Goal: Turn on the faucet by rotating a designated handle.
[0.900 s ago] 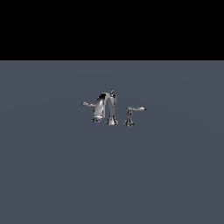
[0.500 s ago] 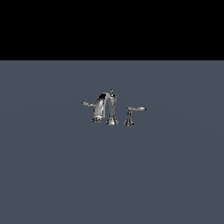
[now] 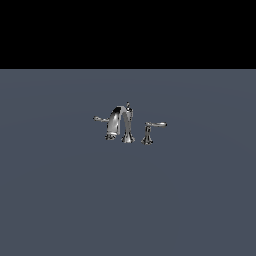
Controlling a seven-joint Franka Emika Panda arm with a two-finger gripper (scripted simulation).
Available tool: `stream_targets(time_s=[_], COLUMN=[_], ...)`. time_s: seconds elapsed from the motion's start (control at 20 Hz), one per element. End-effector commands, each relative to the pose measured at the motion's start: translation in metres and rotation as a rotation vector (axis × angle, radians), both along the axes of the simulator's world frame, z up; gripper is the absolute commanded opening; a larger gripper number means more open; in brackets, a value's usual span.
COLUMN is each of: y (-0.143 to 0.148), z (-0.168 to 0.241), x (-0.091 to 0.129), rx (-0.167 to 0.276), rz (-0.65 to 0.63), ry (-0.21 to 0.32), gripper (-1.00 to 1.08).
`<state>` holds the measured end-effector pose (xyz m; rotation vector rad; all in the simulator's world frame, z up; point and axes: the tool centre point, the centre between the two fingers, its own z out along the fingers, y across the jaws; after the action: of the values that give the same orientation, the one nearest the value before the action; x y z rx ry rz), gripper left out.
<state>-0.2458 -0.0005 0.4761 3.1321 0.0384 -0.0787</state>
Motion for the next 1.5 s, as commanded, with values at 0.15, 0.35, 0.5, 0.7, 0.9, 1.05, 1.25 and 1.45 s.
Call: stream_targets(time_s=[0.15, 0.35, 0.5, 0.7, 0.9, 1.05, 1.25, 1.45], y=[0.003, 0.007, 0.011, 0.017, 0.025, 0.03, 0.037, 0.044], z=[-0.002, -0.006, -0.011, -0.02, -0.033, -0.045, -0.064, -0.086], x=[0.01, 0.024, 0.038, 0.062, 0.091, 0.112, 0.141, 0.169], rx=[0.027, 0.062, 0.095, 0.145, 0.194, 0.223, 0.249, 0.261], rz=[-0.029, -0.071, -0.116, -0.198, -0.302, -0.386, -0.503, -0.624], ry=[0.007, 0.019, 0.032, 0.058, 0.095, 0.125, 0.165, 0.203], gripper=[-1.0, -1.0, -1.0, -1.0, -1.0, -1.0, -1.0, -1.0])
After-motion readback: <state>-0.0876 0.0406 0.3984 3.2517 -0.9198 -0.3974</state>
